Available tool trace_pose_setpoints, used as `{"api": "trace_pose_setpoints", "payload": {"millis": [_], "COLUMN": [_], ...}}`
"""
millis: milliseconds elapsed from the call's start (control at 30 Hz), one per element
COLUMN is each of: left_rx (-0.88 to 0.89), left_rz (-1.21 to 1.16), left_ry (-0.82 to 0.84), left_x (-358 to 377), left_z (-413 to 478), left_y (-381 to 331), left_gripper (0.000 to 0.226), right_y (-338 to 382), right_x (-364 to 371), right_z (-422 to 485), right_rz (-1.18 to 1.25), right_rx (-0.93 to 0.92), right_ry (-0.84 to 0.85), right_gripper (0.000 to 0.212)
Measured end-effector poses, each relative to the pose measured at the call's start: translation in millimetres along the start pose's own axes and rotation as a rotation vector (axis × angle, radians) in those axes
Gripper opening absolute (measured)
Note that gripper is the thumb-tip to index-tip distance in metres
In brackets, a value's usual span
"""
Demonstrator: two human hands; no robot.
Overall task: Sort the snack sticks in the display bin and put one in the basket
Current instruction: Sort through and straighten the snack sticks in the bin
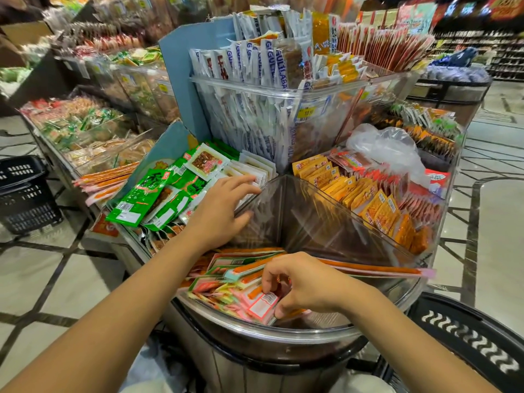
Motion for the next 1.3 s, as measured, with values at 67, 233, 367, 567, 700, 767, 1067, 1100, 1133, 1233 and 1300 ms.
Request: {"api": "trace_pose_setpoints", "payload": {"millis": [67, 233, 367, 567, 700, 767, 1067, 1100, 1133, 1233, 1300], "left_rx": [-0.001, -0.001, -0.002, -0.013, -0.012, -0.013, -0.009, -0.007, -0.009, -0.025, -0.045], "left_rz": [-0.001, -0.013, -0.008, -0.006, -0.003, -0.003, -0.003, -0.005, -0.006, -0.004, 0.008], "left_ry": [0.000, -0.005, -0.004, -0.006, -0.003, -0.002, -0.005, -0.001, 0.003, 0.019, 0.026], "left_x": [0, 0, 0, 0, 0, 0, -2, -2, -2, -3, -6], "left_z": [0, 0, -1, -1, -1, -1, -1, -1, 0, 1, 1], "left_y": [0, 0, 0, -1, -1, -1, -2, -2, -1, -3, -9], "left_gripper": [0.042, 0.043, 0.043, 0.043, 0.043, 0.043, 0.042, 0.043, 0.043, 0.040, 0.032], "right_y": [1, -2, 0, 2, 1, -1, -4, -5, -6, -14, -18], "right_x": [0, 0, 0, -2, 0, 1, -32, -41, -52, -85, -103], "right_z": [0, 0, 2, 2, 2, 1, -14, -17, -21, -35, -42], "right_rz": [-0.012, 0.033, 0.019, -0.021, -0.010, 0.034, 0.390, 0.448, 0.515, 0.744, 0.815], "right_rx": [-0.008, -0.003, -0.008, -0.041, -0.048, -0.044, -0.067, -0.063, -0.059, -0.033, -0.012], "right_ry": [0.004, -0.007, -0.007, -0.007, -0.012, -0.007, -0.224, -0.305, -0.394, -0.656, -0.753], "right_gripper": [0.036, 0.029, 0.026, 0.027, 0.022, 0.016, 0.006, 0.007, 0.007, 0.007, 0.008]}}
Point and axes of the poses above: each hand's wrist, its own z-axis towards the middle knuckle, its own x-axis out of the palm, y = z × x, the point moved 6 cm from there along z, towards the middle knuckle, and after that the axes turned 11 degrees about -z, right-handed, at the moved point
